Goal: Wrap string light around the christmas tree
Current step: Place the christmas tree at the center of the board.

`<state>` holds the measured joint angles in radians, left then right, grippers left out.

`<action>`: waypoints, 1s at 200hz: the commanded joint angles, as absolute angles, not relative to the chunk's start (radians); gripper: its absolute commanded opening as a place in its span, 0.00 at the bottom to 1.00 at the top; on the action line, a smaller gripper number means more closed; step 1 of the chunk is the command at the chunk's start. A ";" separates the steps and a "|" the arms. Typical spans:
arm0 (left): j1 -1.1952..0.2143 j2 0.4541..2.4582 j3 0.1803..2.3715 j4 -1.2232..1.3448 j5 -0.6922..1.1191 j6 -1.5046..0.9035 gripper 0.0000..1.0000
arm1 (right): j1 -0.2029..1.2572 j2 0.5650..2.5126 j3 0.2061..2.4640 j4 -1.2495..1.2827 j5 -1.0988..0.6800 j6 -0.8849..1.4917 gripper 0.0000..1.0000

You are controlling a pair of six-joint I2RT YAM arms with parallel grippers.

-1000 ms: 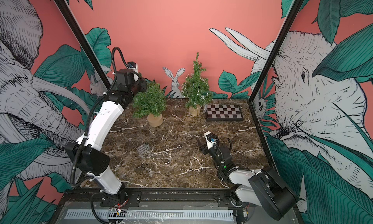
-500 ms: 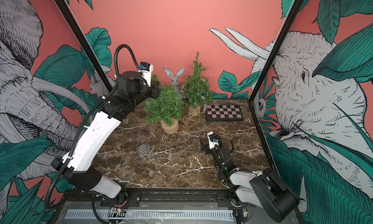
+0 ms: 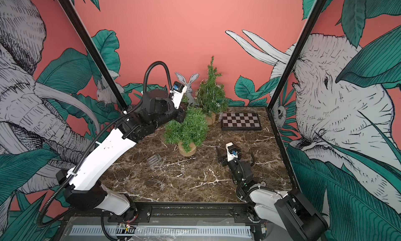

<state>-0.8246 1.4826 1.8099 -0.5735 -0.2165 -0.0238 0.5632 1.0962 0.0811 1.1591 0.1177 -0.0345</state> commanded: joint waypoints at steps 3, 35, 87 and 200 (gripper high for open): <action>-0.834 1.392 1.755 -0.403 -0.208 -0.053 0.00 | 0.567 1.073 0.081 1.181 0.144 -0.046 0.83; -0.839 1.375 1.672 -0.371 -0.188 -0.032 0.00 | 0.567 1.067 0.086 1.152 0.153 -0.050 0.83; -0.841 1.343 1.595 -0.283 -0.176 0.003 0.00 | 0.567 1.071 0.084 1.155 0.162 -0.077 0.83; -0.841 1.241 1.375 -0.166 -0.191 0.052 0.14 | 0.566 1.133 0.089 1.183 0.162 -0.102 0.83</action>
<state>-0.8364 1.3064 1.3979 -0.2718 -0.1986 0.0456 0.5632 1.1328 0.0814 1.0966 0.1574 -0.0788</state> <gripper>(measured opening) 0.095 0.832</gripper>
